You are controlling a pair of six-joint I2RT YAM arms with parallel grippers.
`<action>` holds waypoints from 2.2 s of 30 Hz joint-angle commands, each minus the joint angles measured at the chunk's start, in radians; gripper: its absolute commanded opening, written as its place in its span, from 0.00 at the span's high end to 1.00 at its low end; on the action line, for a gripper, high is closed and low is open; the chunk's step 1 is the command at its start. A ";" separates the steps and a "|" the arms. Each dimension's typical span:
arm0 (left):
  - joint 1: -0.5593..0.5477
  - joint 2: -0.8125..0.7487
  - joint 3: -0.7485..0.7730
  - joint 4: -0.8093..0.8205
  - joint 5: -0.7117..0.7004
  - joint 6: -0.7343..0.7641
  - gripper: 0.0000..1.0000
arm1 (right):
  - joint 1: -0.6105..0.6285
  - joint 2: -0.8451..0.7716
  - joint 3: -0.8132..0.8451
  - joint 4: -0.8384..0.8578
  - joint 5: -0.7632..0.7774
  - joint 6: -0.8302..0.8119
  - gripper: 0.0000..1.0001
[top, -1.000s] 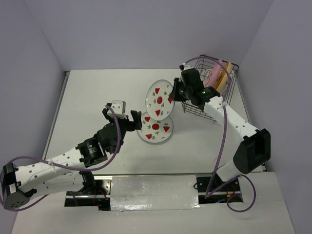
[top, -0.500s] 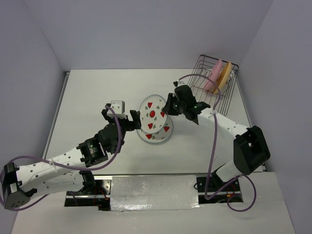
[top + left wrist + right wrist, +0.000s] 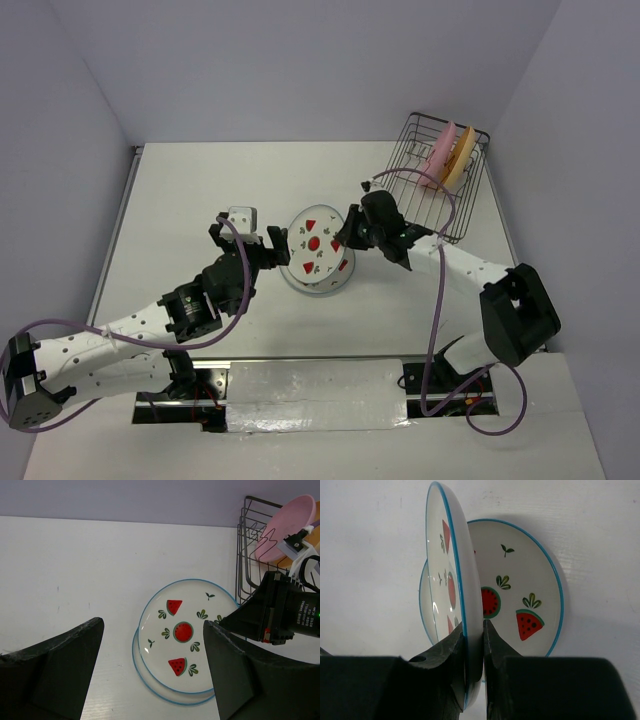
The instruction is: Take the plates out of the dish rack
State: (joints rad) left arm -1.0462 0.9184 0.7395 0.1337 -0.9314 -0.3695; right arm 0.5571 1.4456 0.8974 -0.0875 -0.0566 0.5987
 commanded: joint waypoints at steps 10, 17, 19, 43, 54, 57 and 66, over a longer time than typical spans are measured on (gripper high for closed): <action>-0.006 -0.006 0.014 0.040 -0.014 0.000 0.08 | 0.036 0.047 0.023 0.008 0.143 -0.030 0.56; -0.006 0.002 0.014 0.041 -0.012 0.001 0.08 | 0.062 0.101 0.021 -0.009 0.192 -0.049 0.51; -0.006 0.004 0.015 0.040 -0.012 0.001 0.08 | 0.069 0.110 0.025 -0.018 0.210 -0.051 0.48; -0.006 0.000 0.012 0.049 0.005 0.007 0.07 | 0.155 0.138 0.063 -0.172 0.468 -0.022 0.35; -0.008 -0.030 0.000 0.052 0.000 0.003 0.08 | 0.100 -0.077 0.300 -0.405 0.633 -0.056 0.39; -0.008 -0.023 -0.002 0.055 -0.012 0.007 0.07 | -0.017 -0.050 0.426 -0.480 0.698 -0.071 0.40; -0.008 -0.018 0.003 0.046 -0.034 0.006 0.08 | -0.298 0.157 0.806 -0.622 0.883 -0.082 0.42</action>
State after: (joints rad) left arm -1.0500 0.9180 0.7395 0.1341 -0.9424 -0.3691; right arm 0.3027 1.5394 1.5959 -0.6231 0.7155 0.5339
